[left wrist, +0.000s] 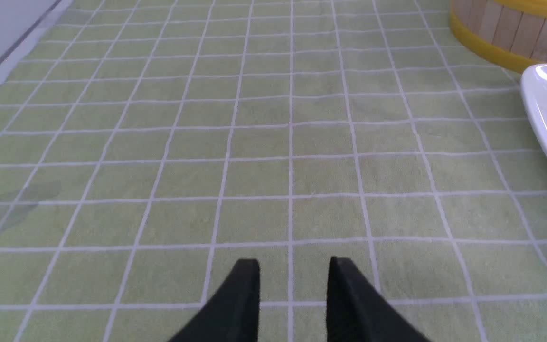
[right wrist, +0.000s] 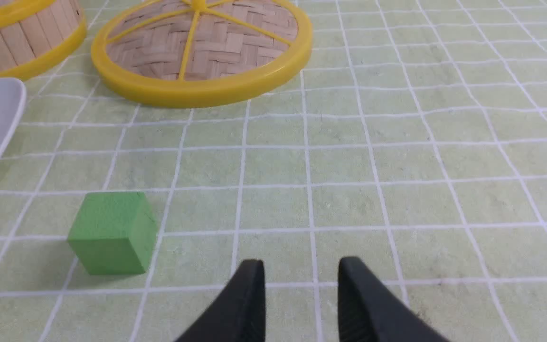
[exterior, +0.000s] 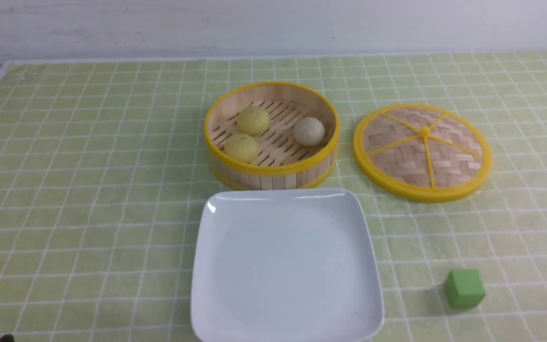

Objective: Put the steamed buns into the plate on the green tablecloth.
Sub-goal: 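Reach toward a bun in the bamboo steamer with the right gripper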

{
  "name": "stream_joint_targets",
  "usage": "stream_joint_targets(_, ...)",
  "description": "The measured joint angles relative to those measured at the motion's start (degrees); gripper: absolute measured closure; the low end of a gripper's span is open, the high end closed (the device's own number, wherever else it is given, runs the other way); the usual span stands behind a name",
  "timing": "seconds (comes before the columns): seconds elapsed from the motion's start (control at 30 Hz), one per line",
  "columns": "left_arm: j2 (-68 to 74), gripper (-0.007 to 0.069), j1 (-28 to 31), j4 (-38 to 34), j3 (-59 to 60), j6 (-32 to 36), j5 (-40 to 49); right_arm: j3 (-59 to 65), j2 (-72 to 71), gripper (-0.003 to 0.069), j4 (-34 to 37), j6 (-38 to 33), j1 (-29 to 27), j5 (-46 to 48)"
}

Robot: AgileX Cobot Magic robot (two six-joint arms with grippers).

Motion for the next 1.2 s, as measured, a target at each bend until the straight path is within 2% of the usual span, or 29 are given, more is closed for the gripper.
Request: stream_joint_targets(1.2,0.0,0.0388,0.0,0.0,0.0,0.0,0.0,0.0,0.0,0.0417,-0.9,0.1,0.0,0.0)
